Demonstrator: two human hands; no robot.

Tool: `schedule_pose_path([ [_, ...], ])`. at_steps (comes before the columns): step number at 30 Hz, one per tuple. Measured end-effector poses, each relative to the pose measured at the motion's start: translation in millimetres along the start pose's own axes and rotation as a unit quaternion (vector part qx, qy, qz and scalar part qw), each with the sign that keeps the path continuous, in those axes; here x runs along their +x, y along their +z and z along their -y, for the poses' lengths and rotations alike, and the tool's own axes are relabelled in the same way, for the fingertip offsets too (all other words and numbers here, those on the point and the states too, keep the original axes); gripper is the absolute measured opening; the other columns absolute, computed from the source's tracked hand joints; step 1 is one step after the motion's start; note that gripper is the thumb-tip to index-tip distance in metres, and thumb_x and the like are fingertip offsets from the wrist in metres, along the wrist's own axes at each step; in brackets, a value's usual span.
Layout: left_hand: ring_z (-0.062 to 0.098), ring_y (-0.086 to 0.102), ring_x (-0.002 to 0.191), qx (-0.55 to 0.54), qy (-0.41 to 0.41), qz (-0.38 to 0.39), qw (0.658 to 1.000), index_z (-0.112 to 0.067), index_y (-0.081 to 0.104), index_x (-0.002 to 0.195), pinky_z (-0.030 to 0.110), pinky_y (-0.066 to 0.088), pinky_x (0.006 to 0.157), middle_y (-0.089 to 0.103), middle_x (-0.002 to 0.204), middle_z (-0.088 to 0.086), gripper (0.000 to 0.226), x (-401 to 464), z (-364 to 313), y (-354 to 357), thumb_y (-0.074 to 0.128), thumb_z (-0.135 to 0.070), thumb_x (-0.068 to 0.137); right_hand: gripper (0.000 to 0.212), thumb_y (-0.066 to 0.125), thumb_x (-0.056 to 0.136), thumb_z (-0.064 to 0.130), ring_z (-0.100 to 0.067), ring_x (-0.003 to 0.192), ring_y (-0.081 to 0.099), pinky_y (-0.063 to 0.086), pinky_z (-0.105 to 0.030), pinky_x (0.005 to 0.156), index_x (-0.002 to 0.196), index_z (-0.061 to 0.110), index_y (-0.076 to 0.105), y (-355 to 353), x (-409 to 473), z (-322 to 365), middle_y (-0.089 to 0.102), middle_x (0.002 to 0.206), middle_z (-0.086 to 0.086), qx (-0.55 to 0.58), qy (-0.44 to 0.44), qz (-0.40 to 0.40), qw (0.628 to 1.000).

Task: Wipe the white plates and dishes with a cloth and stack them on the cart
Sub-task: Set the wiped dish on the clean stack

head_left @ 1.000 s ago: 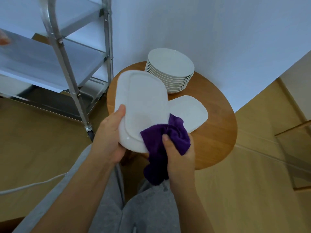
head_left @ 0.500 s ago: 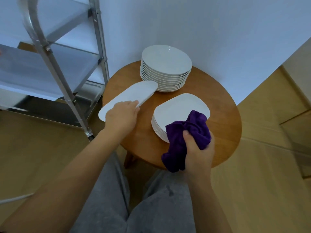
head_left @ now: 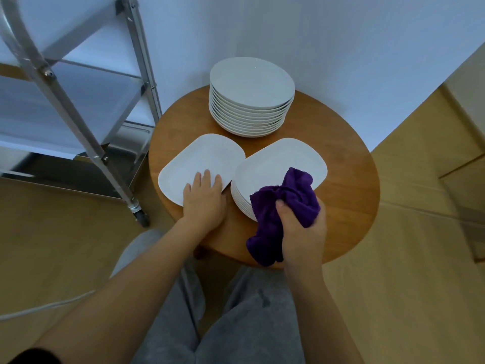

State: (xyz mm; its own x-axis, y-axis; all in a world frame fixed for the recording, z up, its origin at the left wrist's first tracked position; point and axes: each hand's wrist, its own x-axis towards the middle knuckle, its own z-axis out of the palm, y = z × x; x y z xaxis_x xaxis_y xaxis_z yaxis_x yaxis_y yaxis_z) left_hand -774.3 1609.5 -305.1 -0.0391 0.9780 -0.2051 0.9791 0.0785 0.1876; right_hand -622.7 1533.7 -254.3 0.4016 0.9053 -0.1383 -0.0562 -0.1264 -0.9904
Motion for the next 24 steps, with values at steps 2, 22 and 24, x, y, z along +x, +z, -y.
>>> schedule_pose_path([
  [2,0.027,0.013,0.144,-0.095,0.002,-0.010,0.995,-0.020,0.026,0.146,0.047,0.010,0.115,0.017,0.156,0.007,0.049,3,0,-5,0.034,-0.031,0.099,0.043,0.074,0.078,0.022,-0.010,0.097,0.060,0.054,-0.025,0.075,0.101,0.046,0.047,0,2,0,0.058,0.104,0.017,0.007,0.000,-0.004,1.000],
  [22,0.011,0.047,0.062,-0.337,-0.059,-0.126,0.931,-0.019,0.040,0.099,0.016,0.030,0.049,0.046,0.077,-0.006,0.013,7,-35,-64,0.049,-0.027,0.095,0.048,0.074,0.077,0.020,-0.012,0.097,0.061,0.054,-0.025,0.069,0.118,0.032,0.051,-12,5,0,0.062,0.108,0.007,0.041,0.030,-0.032,0.998],
  [24,0.009,0.049,0.068,-0.450,-0.084,-0.097,0.884,-0.021,0.039,0.102,0.015,0.035,0.051,0.047,0.083,-0.008,0.012,0,-36,-67,0.048,-0.027,0.096,0.045,0.073,0.078,0.023,-0.010,0.095,0.062,0.052,-0.019,0.064,0.114,0.038,0.050,-15,3,2,0.062,0.105,0.012,0.054,0.029,-0.043,0.997],
])
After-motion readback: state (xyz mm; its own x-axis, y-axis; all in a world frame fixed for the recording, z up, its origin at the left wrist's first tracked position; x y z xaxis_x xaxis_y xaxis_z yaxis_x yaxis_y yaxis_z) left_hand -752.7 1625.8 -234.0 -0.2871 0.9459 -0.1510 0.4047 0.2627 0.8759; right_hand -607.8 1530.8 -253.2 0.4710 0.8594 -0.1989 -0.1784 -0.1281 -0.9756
